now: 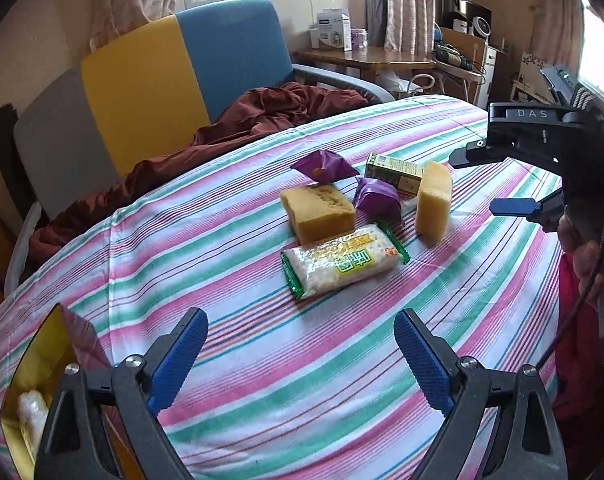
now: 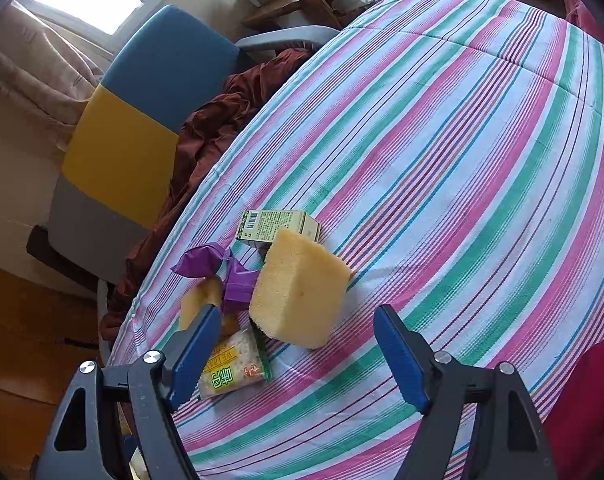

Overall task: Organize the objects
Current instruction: 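Grasp the WEIDAN cracker packet with the left gripper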

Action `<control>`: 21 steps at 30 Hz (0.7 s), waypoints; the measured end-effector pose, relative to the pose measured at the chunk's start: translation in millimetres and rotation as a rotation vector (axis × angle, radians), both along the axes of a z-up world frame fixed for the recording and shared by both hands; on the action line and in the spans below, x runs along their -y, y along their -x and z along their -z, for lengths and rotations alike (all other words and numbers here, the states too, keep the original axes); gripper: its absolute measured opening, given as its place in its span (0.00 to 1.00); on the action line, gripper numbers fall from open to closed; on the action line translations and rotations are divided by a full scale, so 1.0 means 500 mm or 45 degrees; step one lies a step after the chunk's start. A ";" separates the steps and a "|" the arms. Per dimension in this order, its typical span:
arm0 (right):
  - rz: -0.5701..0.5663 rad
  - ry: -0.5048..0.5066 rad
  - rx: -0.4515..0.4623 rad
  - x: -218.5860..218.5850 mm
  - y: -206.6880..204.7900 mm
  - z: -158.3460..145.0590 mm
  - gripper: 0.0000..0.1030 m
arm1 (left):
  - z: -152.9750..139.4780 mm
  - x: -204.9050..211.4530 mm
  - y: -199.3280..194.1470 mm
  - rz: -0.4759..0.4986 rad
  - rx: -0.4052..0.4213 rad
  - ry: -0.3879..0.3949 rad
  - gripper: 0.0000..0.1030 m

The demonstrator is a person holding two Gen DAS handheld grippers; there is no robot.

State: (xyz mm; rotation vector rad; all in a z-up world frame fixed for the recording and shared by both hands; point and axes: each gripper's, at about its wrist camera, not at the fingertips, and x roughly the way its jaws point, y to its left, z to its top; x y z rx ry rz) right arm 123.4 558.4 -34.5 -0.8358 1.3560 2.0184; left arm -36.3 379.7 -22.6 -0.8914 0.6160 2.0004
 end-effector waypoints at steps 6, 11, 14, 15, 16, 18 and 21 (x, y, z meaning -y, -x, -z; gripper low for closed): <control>-0.009 0.039 -0.045 -0.003 -0.003 0.003 0.78 | 0.032 -0.083 0.024 0.158 -0.045 0.074 0.92; -0.001 0.062 -0.078 -0.008 -0.007 0.004 0.78 | 0.058 -0.134 0.054 0.224 -0.007 0.089 0.92; 0.005 0.074 -0.096 -0.011 -0.010 0.005 0.78 | 0.072 -0.158 0.064 0.260 -0.007 0.104 0.92; 0.005 0.078 -0.100 -0.013 -0.010 0.005 0.78 | 0.076 -0.165 0.068 0.267 -0.003 0.105 0.92; 0.004 0.083 -0.103 -0.013 -0.010 0.006 0.78 | 0.081 -0.171 0.072 0.270 0.006 0.103 0.92; 0.001 0.087 -0.100 -0.014 -0.009 0.008 0.78 | 0.089 -0.183 0.078 0.285 0.029 0.098 0.92; -0.011 0.085 -0.088 -0.013 -0.003 0.009 0.78 | 0.099 -0.198 0.078 0.322 0.072 0.093 0.92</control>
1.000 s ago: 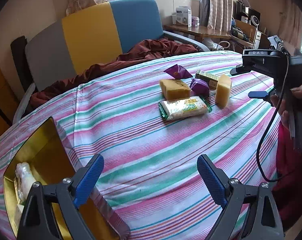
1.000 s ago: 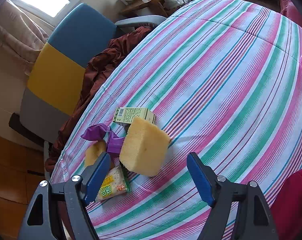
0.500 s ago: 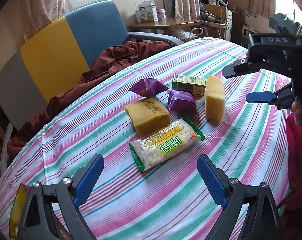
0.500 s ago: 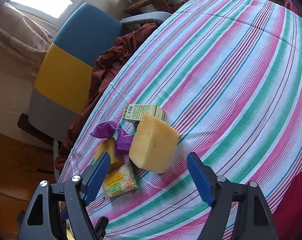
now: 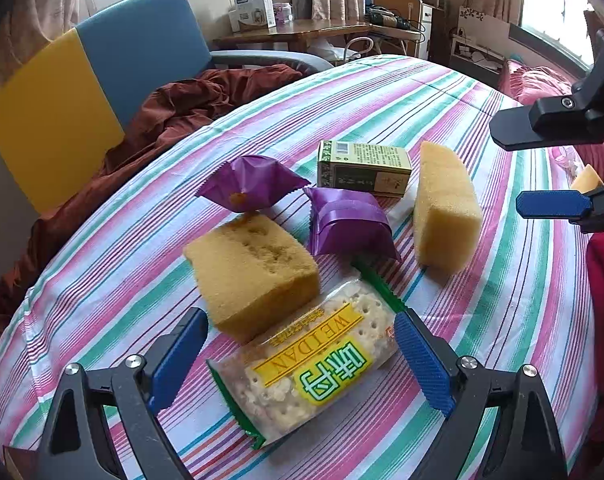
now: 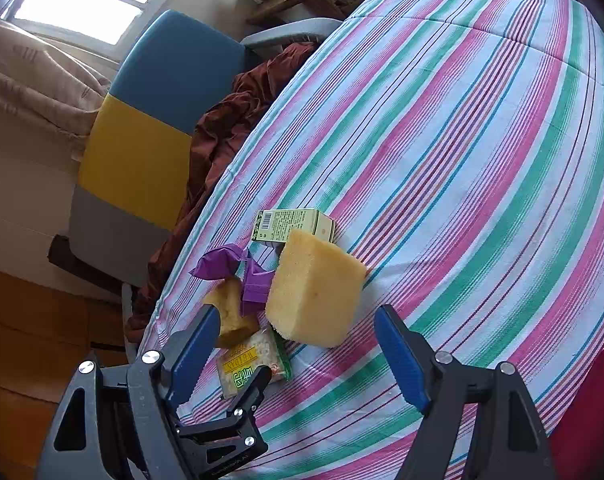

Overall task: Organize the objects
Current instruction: 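Grasp the WEIDAN cracker packet with the left gripper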

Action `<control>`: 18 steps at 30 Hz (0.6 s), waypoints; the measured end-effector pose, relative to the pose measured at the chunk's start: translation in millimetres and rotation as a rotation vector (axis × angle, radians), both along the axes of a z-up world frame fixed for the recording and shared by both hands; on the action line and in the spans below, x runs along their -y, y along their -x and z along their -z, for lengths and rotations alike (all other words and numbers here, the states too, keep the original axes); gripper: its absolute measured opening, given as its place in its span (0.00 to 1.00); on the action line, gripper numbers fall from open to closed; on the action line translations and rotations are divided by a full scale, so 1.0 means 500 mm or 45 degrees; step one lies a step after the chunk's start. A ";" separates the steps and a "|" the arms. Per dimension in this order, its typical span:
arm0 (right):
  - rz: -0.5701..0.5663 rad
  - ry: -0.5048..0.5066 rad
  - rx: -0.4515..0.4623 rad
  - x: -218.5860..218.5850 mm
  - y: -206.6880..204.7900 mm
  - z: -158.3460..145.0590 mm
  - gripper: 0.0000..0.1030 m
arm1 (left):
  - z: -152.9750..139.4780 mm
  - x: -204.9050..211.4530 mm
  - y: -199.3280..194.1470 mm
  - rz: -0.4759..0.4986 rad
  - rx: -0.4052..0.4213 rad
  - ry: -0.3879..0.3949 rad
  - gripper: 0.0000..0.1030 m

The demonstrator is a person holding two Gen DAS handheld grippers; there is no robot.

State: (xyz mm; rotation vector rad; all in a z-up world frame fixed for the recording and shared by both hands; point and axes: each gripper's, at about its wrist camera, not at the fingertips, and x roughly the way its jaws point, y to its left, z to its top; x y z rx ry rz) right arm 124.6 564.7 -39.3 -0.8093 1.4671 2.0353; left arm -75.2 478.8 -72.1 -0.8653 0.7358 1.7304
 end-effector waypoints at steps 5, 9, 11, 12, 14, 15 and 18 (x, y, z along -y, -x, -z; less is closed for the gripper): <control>0.003 -0.017 0.016 0.000 -0.002 -0.001 0.78 | 0.005 0.014 0.005 -0.050 0.126 -0.012 0.83; 0.008 -0.025 0.018 0.002 -0.005 -0.003 0.78 | 0.020 0.048 -0.022 -0.047 0.204 0.038 0.60; 0.013 -0.028 0.023 0.002 -0.007 -0.003 0.78 | 0.021 0.066 -0.048 -0.037 0.166 0.032 0.60; 0.017 -0.028 0.026 0.002 -0.009 -0.003 0.78 | 0.019 0.076 -0.059 -0.040 0.180 0.024 0.59; 0.024 -0.032 0.032 0.001 -0.011 -0.003 0.78 | 0.013 0.094 -0.077 -0.060 0.197 0.014 0.46; 0.026 -0.036 0.038 0.002 -0.011 -0.003 0.78 | 0.012 0.103 -0.085 -0.079 0.208 0.014 0.46; 0.026 -0.041 0.044 0.002 -0.012 -0.004 0.78 | 0.009 0.138 -0.109 -0.141 0.269 -0.015 0.46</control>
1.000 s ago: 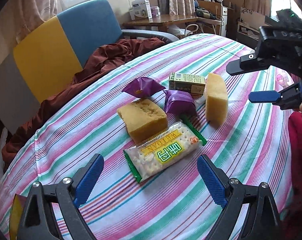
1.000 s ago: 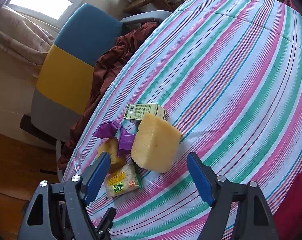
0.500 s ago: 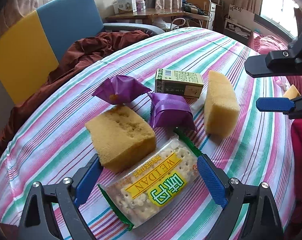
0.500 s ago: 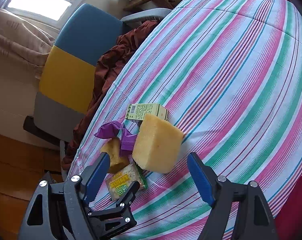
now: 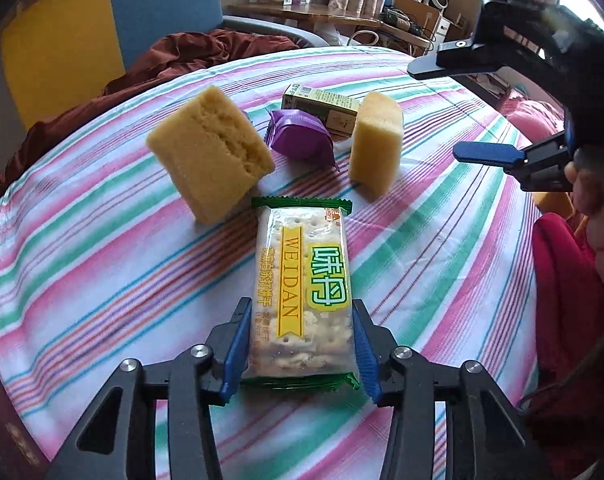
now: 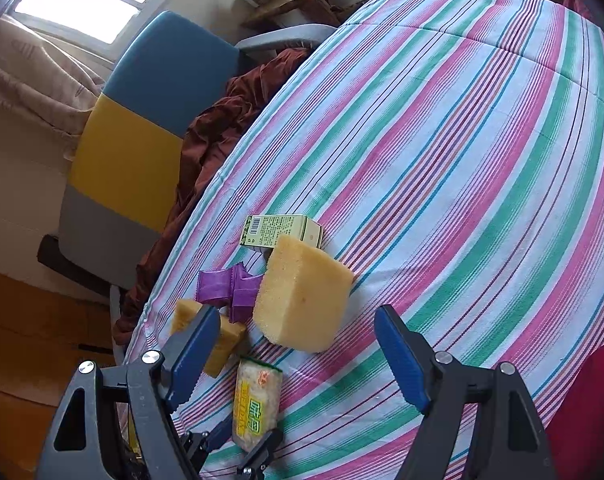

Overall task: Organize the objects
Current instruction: 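Grasp a yellow sponge with the right gripper while the left gripper holds the packet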

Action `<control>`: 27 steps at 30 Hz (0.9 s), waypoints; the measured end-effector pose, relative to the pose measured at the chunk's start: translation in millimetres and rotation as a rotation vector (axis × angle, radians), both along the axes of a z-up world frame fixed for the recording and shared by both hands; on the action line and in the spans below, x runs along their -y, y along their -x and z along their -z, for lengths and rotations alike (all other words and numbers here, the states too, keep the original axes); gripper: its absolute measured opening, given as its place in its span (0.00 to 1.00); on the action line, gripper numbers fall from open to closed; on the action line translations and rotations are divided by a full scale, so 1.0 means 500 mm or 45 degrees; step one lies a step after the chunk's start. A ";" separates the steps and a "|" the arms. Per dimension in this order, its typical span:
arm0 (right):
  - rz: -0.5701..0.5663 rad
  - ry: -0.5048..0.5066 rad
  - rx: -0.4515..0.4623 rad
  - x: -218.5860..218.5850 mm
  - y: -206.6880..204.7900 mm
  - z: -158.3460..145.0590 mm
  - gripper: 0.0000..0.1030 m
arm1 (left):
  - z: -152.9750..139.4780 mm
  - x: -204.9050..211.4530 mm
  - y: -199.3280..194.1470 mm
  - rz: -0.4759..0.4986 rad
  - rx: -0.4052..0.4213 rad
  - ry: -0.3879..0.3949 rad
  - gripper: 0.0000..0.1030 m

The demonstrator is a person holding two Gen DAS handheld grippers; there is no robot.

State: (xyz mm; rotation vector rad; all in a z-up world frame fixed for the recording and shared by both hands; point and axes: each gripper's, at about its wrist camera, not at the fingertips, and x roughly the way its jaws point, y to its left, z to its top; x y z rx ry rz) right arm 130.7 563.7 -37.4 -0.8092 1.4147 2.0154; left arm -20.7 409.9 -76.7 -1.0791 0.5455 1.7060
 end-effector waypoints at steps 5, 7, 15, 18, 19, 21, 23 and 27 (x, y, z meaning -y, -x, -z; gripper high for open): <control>-0.008 0.015 0.003 -0.001 0.003 0.005 0.78 | -0.003 0.062 -0.036 -0.113 0.072 -0.056 0.47; -0.033 0.011 0.012 0.002 0.013 0.005 0.79 | -0.005 0.082 -0.040 -0.152 0.082 -0.073 0.52; -0.071 -0.066 0.100 0.013 0.038 0.001 0.80 | -0.032 0.102 -0.042 -0.170 -0.036 -0.106 0.72; -0.060 -0.091 0.119 0.011 0.042 0.000 0.80 | -0.034 0.065 -0.030 -0.117 -0.094 -0.114 0.73; -0.057 -0.103 0.127 0.011 0.044 -0.001 0.80 | -0.028 0.055 -0.029 -0.102 -0.101 -0.106 0.73; -0.053 -0.138 0.140 0.012 0.051 -0.004 0.80 | -0.012 0.037 -0.028 -0.095 -0.105 -0.085 0.70; -0.058 -0.162 0.152 0.011 0.058 -0.005 0.80 | 0.016 0.025 -0.019 -0.128 -0.075 -0.043 0.54; -0.089 -0.175 0.147 0.009 0.078 -0.004 0.80 | 0.023 0.042 -0.014 -0.205 -0.099 -0.123 0.47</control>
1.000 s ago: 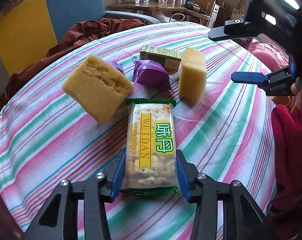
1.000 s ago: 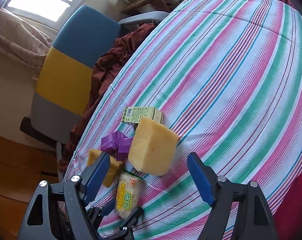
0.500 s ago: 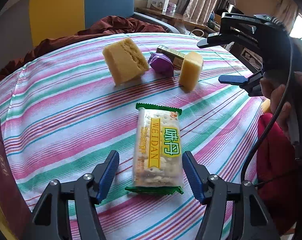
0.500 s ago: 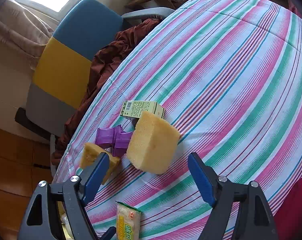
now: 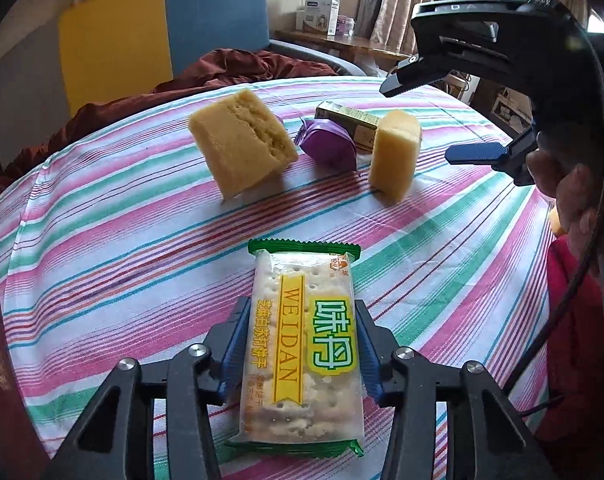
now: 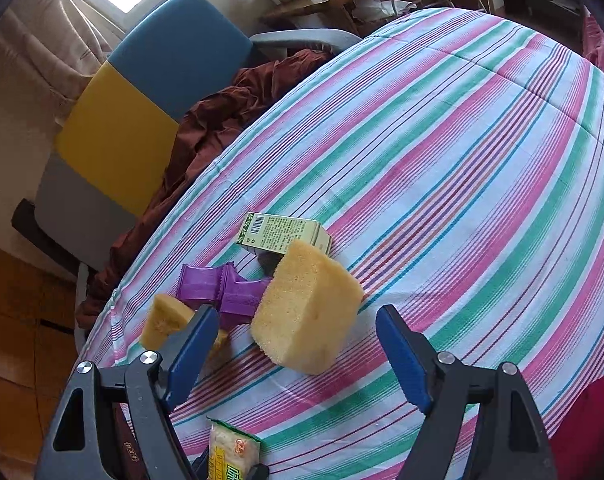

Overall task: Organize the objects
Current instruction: 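Grasp a yellow sponge with the right gripper while the left gripper holds the packet, then carry the WEIDAN packet with the left gripper over the gold tin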

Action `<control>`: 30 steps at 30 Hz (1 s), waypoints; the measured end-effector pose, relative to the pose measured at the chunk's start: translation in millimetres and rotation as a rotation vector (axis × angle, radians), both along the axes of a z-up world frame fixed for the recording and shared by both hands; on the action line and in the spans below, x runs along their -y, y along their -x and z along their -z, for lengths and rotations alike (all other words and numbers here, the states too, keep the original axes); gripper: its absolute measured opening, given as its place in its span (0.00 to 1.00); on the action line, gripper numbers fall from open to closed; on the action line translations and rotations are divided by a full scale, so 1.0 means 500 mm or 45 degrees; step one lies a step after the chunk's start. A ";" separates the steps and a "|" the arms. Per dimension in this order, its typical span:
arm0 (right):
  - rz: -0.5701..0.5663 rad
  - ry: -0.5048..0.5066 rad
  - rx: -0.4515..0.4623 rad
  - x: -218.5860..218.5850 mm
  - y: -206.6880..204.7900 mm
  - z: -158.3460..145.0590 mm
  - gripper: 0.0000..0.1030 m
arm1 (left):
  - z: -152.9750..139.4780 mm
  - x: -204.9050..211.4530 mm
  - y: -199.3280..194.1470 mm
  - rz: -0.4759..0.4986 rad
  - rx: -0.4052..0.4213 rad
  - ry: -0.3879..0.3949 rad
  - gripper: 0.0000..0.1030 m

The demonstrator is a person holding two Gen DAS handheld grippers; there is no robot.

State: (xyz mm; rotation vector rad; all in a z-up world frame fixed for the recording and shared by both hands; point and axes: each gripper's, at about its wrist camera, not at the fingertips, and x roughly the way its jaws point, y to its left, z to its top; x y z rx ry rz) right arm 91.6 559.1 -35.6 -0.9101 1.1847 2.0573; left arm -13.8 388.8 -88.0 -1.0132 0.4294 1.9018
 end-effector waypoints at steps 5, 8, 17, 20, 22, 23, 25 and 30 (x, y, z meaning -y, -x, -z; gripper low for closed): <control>-0.007 -0.011 0.034 -0.003 0.019 0.007 0.80 | 0.006 0.006 0.003 0.007 -0.012 -0.024 0.47; -0.012 -0.003 0.067 -0.008 0.033 0.018 0.80 | 0.006 0.011 0.002 0.008 -0.016 -0.037 0.46; -0.046 -0.011 0.211 -0.008 0.040 0.046 0.40 | 0.012 0.013 -0.009 0.005 -0.039 -0.063 0.46; -0.045 -0.011 0.221 -0.008 0.035 0.046 0.37 | 0.013 0.013 -0.010 0.003 -0.044 -0.066 0.46; -0.050 -0.015 0.226 -0.007 0.035 0.046 0.37 | 0.013 0.013 -0.009 0.002 -0.039 -0.070 0.47; -0.052 -0.015 0.227 -0.007 0.036 0.046 0.37 | 0.012 0.015 -0.009 0.002 -0.038 -0.072 0.47; -0.051 -0.013 0.226 -0.008 0.035 0.046 0.37 | 0.012 0.015 -0.011 0.001 -0.042 -0.071 0.47; -0.055 -0.012 0.230 -0.007 0.042 0.048 0.37 | 0.012 0.012 -0.014 -0.001 -0.051 -0.072 0.46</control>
